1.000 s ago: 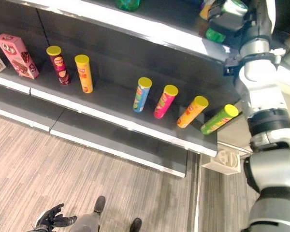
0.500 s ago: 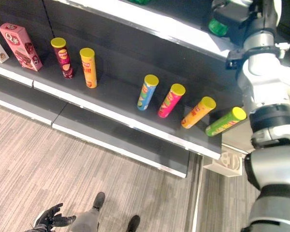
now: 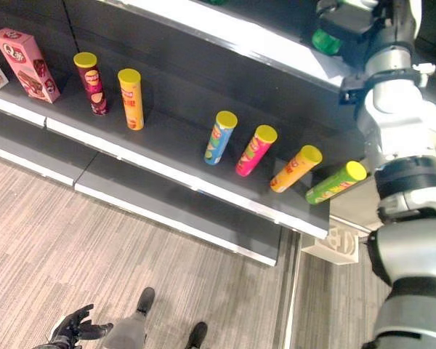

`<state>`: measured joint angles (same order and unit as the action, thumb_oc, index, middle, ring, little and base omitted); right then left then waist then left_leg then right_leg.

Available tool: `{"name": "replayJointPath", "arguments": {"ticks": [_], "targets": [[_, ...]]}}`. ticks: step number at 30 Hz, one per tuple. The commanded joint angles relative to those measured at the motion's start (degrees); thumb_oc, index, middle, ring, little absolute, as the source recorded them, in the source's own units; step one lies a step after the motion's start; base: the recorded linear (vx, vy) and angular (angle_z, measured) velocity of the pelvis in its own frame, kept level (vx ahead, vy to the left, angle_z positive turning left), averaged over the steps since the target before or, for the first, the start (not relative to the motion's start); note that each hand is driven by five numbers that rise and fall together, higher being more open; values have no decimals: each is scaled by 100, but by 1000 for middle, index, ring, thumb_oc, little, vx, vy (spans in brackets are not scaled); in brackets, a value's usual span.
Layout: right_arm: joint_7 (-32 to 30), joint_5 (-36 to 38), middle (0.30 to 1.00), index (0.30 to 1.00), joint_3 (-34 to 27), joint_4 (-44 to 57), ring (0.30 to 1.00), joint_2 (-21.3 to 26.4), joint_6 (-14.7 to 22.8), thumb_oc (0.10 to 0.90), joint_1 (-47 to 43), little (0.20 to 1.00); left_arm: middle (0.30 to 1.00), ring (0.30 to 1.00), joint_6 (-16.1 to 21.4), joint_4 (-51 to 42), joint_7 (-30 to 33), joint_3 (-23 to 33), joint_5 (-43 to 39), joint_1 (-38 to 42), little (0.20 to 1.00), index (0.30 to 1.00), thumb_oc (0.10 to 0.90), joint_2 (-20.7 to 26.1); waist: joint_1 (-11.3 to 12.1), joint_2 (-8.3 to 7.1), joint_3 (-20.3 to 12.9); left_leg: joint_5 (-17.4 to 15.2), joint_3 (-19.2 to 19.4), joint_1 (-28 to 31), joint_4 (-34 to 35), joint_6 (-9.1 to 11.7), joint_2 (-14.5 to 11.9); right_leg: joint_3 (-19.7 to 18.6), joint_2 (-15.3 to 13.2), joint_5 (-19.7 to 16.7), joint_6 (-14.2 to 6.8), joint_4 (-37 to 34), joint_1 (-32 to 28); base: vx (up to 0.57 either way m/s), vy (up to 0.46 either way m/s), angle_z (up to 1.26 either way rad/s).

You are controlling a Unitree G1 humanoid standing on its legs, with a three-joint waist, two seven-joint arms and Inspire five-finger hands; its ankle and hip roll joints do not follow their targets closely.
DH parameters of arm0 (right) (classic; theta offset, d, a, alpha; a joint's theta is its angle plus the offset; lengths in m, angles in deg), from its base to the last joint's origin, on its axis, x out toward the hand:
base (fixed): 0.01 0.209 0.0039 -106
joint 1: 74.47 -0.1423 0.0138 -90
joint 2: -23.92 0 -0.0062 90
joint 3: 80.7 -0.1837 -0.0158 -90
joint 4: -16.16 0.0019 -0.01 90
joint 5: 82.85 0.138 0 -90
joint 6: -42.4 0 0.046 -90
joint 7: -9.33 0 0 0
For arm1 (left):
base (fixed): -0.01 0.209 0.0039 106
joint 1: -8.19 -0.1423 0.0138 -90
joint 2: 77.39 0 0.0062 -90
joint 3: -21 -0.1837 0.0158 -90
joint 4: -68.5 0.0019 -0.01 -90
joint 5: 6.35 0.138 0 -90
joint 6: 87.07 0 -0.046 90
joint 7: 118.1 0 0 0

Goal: Put the goods on the table back onto the shelves and tidy them up.

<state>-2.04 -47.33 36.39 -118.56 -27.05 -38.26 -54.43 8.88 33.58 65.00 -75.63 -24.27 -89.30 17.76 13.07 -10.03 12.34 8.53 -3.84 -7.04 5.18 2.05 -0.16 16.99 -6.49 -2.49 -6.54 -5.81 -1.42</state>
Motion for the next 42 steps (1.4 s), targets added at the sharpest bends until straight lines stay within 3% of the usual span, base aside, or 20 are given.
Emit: {"name": "replayJointPath", "arguments": {"ticks": [1, 16, 17, 18, 19, 20, 42], "targets": [[-173, -91, 300, 300, 275, 69, 300, 382, 356, 400, -1112, 300, 900, 900, 192, -41, 59, -197, 37, 119, 900, 900, 800, 340, -21, -89, -167, -820, 33, 452, -18, 300, -190, 184, -384, 243, -481, 81, -407, 0, 0, 0], [-24, 6, 300, 300, 252, 175, 300, 395, 338, 400, -941, 300, 900, 900, 180, -70, 34, -213, 53, 100, 900, 900, 800, 340, -106, -36, -181, -840, 85, 524, -18, 295, -209, 146, -376, 243, -470, 81, -427, 0, 0, 0], [19, 95, 702, 702, 252, 225, 702, 362, 352, 668, -927, 702, 900, 900, 180, -47, 33, -221, 50, 99, 900, 900, 800, 330, -110, -30, -183, -844, 92, 534, -18, 298, -214, 148, -374, 248, -466, 81, -430, 0, 0, 0], [20, 96, 773, 773, 249, 227, 773, 363, 352, 715, -922, 773, 900, 900, 181, -47, 32, -221, 50, 98, 900, 900, 800, 332, -110, -31, -184, -844, 91, 535, -18, 298, -214, 148, -374, 248, -466, 81, -431, 0, 0, 0], [55, 181, 773, 773, 240, 237, 773, 363, 369, 715, -929, 773, 900, 900, 186, -87, 9, -227, 41, 77, 900, 900, 800, 341, -104, -30, -189, -848, 88, 538, -18, 301, -216, 160, -369, 255, -465, 81, -442, 0, 0, 0], [74, 220, 900, 900, 237, 188, 900, 367, 390, 800, -940, 900, 900, 900, 182, -81, 4, -239, 40, 73, 900, 900, 800, 345, -100, -33, -189, -850, 87, 548, -18, 301, -219, 158, -366, 254, -464, 81, -453, 0, 0, 0], [42, 491, 900, 900, -73, 279, 900, 394, 512, 800, -793, 900, 900, 900, 147, -30, -37, -272, 99, 72, 900, 900, 800, 343, -113, -59, -218, -875, 75, 575, -18, 297, -206, 196, -390, 231, -479, 81, -481, 0, 0, 0]]}}
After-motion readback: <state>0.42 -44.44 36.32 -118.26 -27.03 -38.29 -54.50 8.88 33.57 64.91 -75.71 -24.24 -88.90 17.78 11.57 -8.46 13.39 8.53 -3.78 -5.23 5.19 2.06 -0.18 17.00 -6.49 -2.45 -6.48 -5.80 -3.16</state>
